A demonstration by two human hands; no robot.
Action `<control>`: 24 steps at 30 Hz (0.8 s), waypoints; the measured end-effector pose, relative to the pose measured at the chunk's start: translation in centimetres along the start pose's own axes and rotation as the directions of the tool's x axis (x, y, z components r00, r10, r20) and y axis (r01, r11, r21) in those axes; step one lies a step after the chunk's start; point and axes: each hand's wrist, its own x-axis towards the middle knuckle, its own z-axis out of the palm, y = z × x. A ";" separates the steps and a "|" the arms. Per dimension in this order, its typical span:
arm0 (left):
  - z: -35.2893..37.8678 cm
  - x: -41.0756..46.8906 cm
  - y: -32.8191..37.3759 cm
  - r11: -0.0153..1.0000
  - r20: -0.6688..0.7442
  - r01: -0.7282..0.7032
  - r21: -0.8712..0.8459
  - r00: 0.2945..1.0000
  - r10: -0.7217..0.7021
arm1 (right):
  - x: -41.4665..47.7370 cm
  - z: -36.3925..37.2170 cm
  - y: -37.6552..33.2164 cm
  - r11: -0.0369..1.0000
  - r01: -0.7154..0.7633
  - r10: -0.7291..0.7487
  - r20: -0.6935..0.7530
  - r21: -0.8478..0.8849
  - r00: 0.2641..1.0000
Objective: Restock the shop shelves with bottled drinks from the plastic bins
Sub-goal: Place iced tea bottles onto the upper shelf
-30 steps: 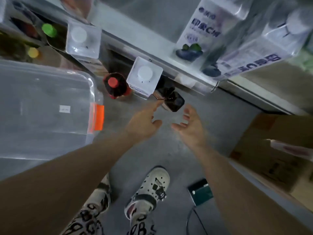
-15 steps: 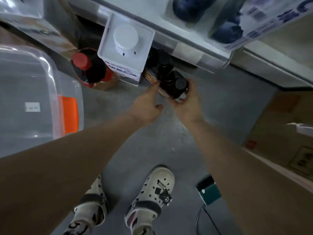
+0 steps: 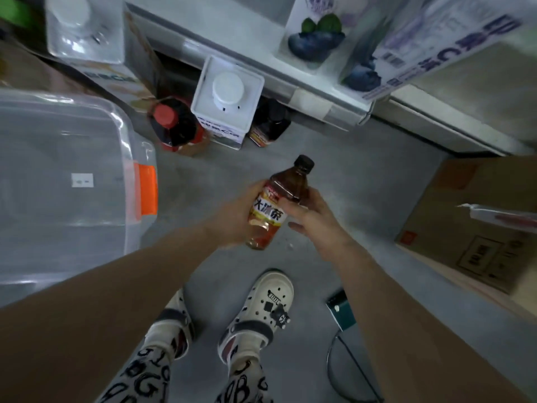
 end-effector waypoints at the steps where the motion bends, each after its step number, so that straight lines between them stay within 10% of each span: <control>1: 0.1 -1.1 0.1 1.000 0.035 -0.003 0.031 0.999 0.002 | -1.3 0.0 0.0 0.999 -0.035 0.035 0.025 0.015 0.999; 8: -0.6 -10.3 3.0 0.994 0.264 0.018 -0.105 0.965 0.011 | -11.0 0.3 -1.3 0.983 -0.136 0.118 0.146 0.123 0.982; 24: -0.4 -36.2 21.4 0.979 0.022 -0.189 -0.082 0.981 0.192 | -40.4 2.0 -16.3 0.958 0.239 -0.244 0.009 0.161 0.970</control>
